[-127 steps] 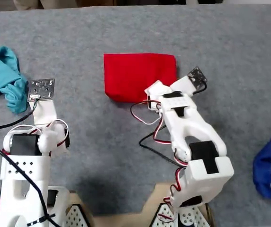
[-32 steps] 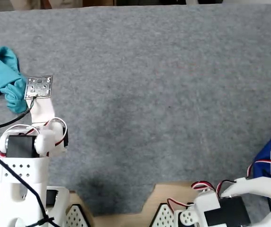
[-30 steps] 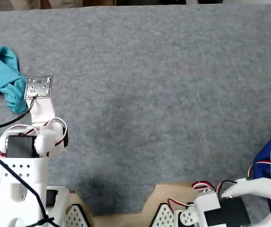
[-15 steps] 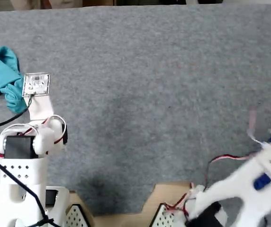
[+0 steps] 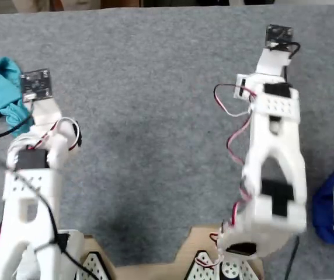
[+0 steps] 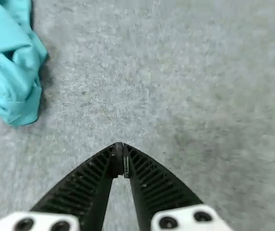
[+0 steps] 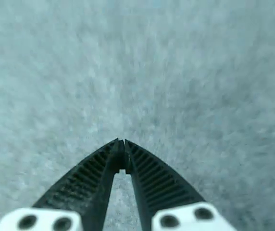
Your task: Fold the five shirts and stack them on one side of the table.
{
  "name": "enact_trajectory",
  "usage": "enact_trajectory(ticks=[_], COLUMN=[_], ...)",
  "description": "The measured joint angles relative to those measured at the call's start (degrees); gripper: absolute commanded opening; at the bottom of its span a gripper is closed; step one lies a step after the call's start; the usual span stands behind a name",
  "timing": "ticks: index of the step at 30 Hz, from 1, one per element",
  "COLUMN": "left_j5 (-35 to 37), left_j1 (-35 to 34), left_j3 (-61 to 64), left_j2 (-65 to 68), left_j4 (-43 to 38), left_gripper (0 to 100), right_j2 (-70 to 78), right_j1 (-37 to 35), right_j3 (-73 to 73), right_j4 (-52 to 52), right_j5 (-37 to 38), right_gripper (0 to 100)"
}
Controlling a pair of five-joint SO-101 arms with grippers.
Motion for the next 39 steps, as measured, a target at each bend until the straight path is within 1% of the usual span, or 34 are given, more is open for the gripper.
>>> enact_trajectory(ticks=[4, 8, 12, 14, 17, 20, 24, 28, 30, 34, 39], left_j5=[-0.09, -0.44, -1.32, -3.6, -8.26, -12.66, -17.49, -25.23, -27.6, -28.31, -27.34], left_j1=[-0.26, -1.93, -2.11, -2.11, -1.93, -1.49, -1.23, 0.09, 0.88, 1.23, 1.41], left_j3=[-0.26, -4.57, -11.43, -16.18, -20.4, -20.48, -19.52, -15.65, -13.98, -12.13, -10.73], left_j2=[13.63, 29.19, 42.11, 45.89, 48.97, 49.49, 49.41, 48.35, 48.0, 45.8, 40.88], left_j4=[-5.89, -6.33, 0.26, 5.1, 12.13, 14.24, 17.76, 21.89, 22.68, 23.03, 23.82], left_gripper=[2, 2, 2, 2, 2, 2, 2, 2, 2, 2, 2], right_j2=[16.44, 29.1, 40.09, 44.92, 47.03, 46.77, 43.87, 39.47, 37.19, 32.18, 22.15], right_j1=[0.09, 2.46, 4.75, 6.51, 9.14, 10.55, 12.66, 15.65, 17.05, 19.96, 20.13], right_j3=[-14.24, -31.38, -48.18, -54.24, -56.44, -54.24, -47.56, -39.21, -35.08, -28.13, -26.37], right_j4=[10.73, 28.92, 48.18, 54.15, 55.91, 56.09, 56.09, 56.09, 56.09, 56.18, 56.26], right_j5=[0.09, 0.09, 0.26, 0.35, 0.44, 2.29, 5.63, 8.18, 9.58, 12.84, 15.82], right_gripper=[0.6, 0.6, 0.6, 0.6, 0.6, 0.6, 0.6, 0.6, 0.6, 0.6, 0.6])
